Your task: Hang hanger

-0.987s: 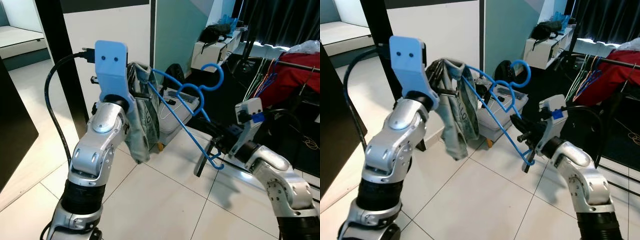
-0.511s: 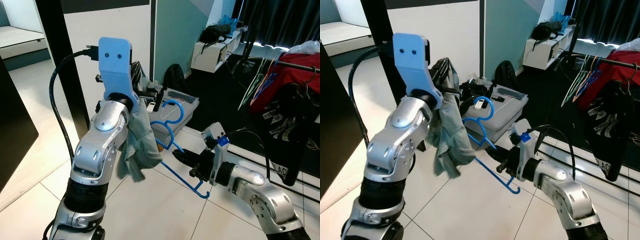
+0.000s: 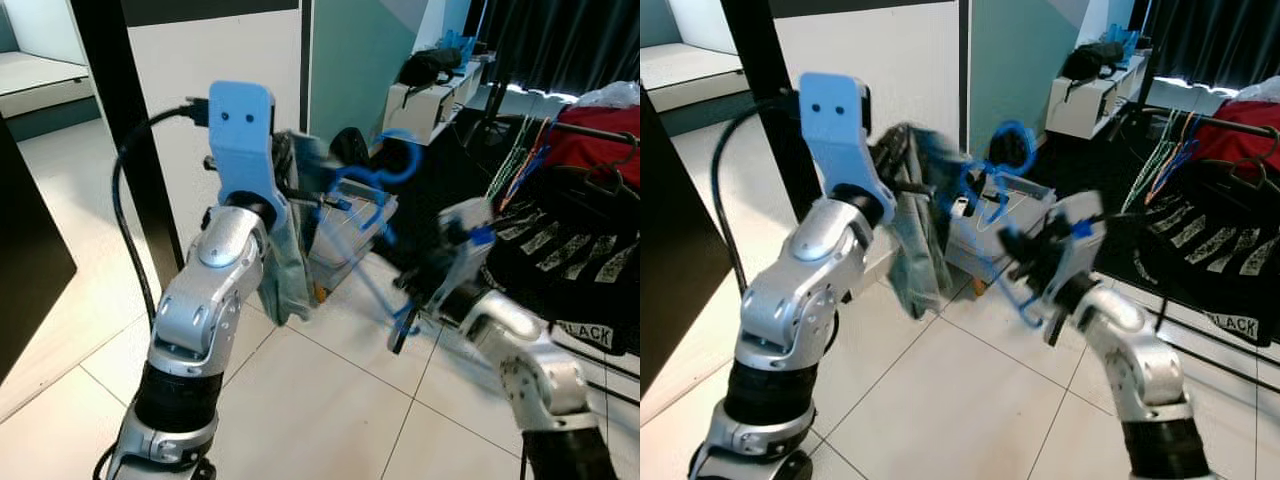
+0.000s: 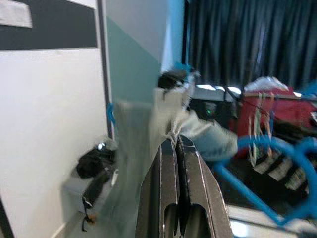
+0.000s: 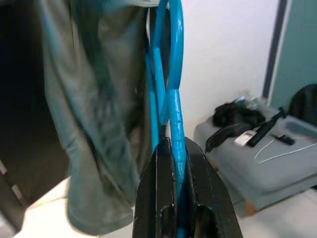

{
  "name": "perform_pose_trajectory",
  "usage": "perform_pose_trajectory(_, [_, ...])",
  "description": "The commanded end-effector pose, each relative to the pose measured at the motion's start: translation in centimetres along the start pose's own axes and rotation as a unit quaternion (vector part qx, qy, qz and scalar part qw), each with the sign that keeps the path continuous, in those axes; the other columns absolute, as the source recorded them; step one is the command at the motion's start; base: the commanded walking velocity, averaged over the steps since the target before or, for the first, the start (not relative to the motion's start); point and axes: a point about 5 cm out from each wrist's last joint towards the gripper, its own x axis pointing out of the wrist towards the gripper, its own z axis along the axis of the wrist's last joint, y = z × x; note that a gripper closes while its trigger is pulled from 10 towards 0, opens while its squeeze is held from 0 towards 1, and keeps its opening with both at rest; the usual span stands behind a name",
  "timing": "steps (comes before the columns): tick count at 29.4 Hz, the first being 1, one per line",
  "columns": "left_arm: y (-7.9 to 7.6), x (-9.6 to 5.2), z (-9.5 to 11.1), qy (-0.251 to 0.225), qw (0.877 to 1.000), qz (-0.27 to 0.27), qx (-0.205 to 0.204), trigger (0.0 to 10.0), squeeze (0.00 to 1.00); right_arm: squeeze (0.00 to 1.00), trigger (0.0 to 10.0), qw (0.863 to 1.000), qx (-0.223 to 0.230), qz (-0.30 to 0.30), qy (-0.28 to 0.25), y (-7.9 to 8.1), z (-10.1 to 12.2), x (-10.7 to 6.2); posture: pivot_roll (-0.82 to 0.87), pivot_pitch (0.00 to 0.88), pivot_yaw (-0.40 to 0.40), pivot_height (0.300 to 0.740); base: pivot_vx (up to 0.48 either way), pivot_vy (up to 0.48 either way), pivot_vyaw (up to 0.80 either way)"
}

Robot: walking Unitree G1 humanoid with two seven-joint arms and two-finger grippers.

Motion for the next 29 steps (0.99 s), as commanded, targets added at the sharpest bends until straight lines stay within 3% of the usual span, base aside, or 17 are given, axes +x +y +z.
perform_pose_trajectory(1, [-0.3,-0.2,-0.1,0.004,1.0,-0.013,0.001,0.0,0.0,0.0,10.0,1.0,0.007,-0.007,-0.005,-0.2,-0.1,0.0,-0.02,0.0,-0.035,0.74,0.0,0.0,0.0])
perform_pose_trajectory(6, [-1.5,-1.0,-0.9,0.023,0.998,-0.066,-0.004,0.0,0.0,0.0,10.0,1.0,0.004,-0.02,-0.012,-0.5,0.2,0.0,-0.02,0.0,-0.036,0.74,0.0,0.0,0.0])
perform_pose_trajectory(7, [-2.3,-1.6,-1.3,0.035,0.994,-0.1,-0.02,0.0,0.0,0.0,10.0,1.0,0.003,-0.022,-0.013,-0.6,0.3,0.0,-0.02,0.0,-0.037,0.74,0.0,0.0,0.0])
perform_pose_trajectory(8, [-2.9,-2.1,-1.7,0.047,0.991,-0.125,-0.027,0.8,0.0,0.0,10.0,1.0,0.003,-0.021,-0.012,-0.6,0.3,0.1,-0.02,0.0,-0.038,0.74,0.0,0.0,0.0])
perform_pose_trajectory(10, [-2.9,-2.1,-1.7,0.047,0.991,-0.125,-0.027,0.8,0.0,0.0,10.0,1.0,0.003,-0.021,-0.012,-0.6,0.3,0.1,-0.02,0.0,-0.038,0.74,0.0,0.0,0.0])
perform_pose_trajectory(11, [-3.3,-2.4,-2.1,0.059,0.987,-0.144,-0.032,3.1,0.0,0.0,10.0,1.0,0.003,-0.018,-0.01,-0.5,0.2,0.2,-0.02,0.0,-0.039,0.74,0.0,0.0,0.0])
perform_pose_trajectory(12, [-3.7,-2.7,-2.4,0.069,0.984,-0.162,-0.03,8.9,0.0,0.0,10.0,1.0,0.003,-0.013,-0.009,-0.3,0.2,0.3,-0.02,0.0,-0.04,0.74,0.0,0.0,0.0])
perform_pose_trajectory(13, [-4.1,-2.9,-2.7,0.076,0.981,-0.177,-0.031,10.0,0.55,0.0,10.0,1.0,0.003,-0.009,-0.009,-0.2,0.2,0.3,-0.02,0.0,-0.04,0.74,0.0,0.0,0.0])
perform_pose_trajectory(14, [-4.1,-2.9,-2.7,0.076,0.981,-0.177,-0.031,10.0,0.55,0.0,10.0,1.0,0.003,-0.009,-0.009,-0.2,0.2,0.3,-0.02,0.0,-0.04,0.74,0.0,0.0,0.0])
perform_pose_trajectory(15, [-4.5,-3.2,-2.9,0.084,0.977,-0.195,-0.032,10.0,1.0,0.0,10.0,1.0,0.003,-0.005,-0.009,-0.1,0.2,0.4,-0.02,0.0,-0.04,0.74,0.0,0.0,0.0])
perform_pose_trajectory(17, [-4.5,-3.2,-2.9,0.084,0.977,-0.195,-0.032,10.0,1.0,0.0,10.0,1.0,0.003,-0.005,-0.009,-0.1,0.2,0.4,-0.02,0.0,-0.04,0.74,0.0,0.0,0.0])
perform_pose_trajectory(19, [-5.4,-4.2,-3.5,0.104,0.963,-0.249,-0.012,10.0,1.0,0.0,10.0,1.0,0.004,0.002,-0.013,0.0,0.4,0.4,-0.02,0.0,-0.041,0.74,0.0,0.0,0.0])
perform_pose_trajectory(24, [-5.1,-4.6,-3.9,0.117,0.954,-0.274,0.026,10.0,1.0,0.0,10.0,1.0,0.004,0.019,-0.015,0.0,0.6,0.1,-0.02,0.0,-0.04,0.74,0.0,0.0,0.0])
perform_pose_trajectory(26, [-2.7,-3.8,-3.2,0.105,0.963,-0.241,0.062,10.0,1.0,0.0,10.0,0.999,0.003,0.052,-0.013,-0.7,1.2,-1.1,-0.02,0.0,-0.042,0.74,0.0,0.0,0.0])
perform_pose_trajectory(27, [-2.7,-3.8,-3.2,0.105,0.963,-0.241,0.062,10.0,1.0,0.0,10.0,0.999,0.003,0.052,-0.013,-0.7,1.2,-1.1,-0.02,0.0,-0.042,0.74,0.0,0.0,0.0])
perform_pose_trajectory(28, [-0.2,-2.7,-1.7,0.078,0.972,-0.203,0.084,10.0,1.0,0.0,10.0,0.996,0.007,0.092,-0.006,-1.4,1.7,-2.6,-0.01,0.0,-0.043,0.74,0.0,0.0,0.0])
perform_pose_trajectory(29, [-0.2,-2.7,-1.7,0.078,0.972,-0.203,0.084,10.0,1.0,0.0,10.0,0.996,0.007,0.092,-0.006,-1.4,1.7,-2.6,-0.01,0.0,-0.043,0.74,0.0,0.0,0.0])
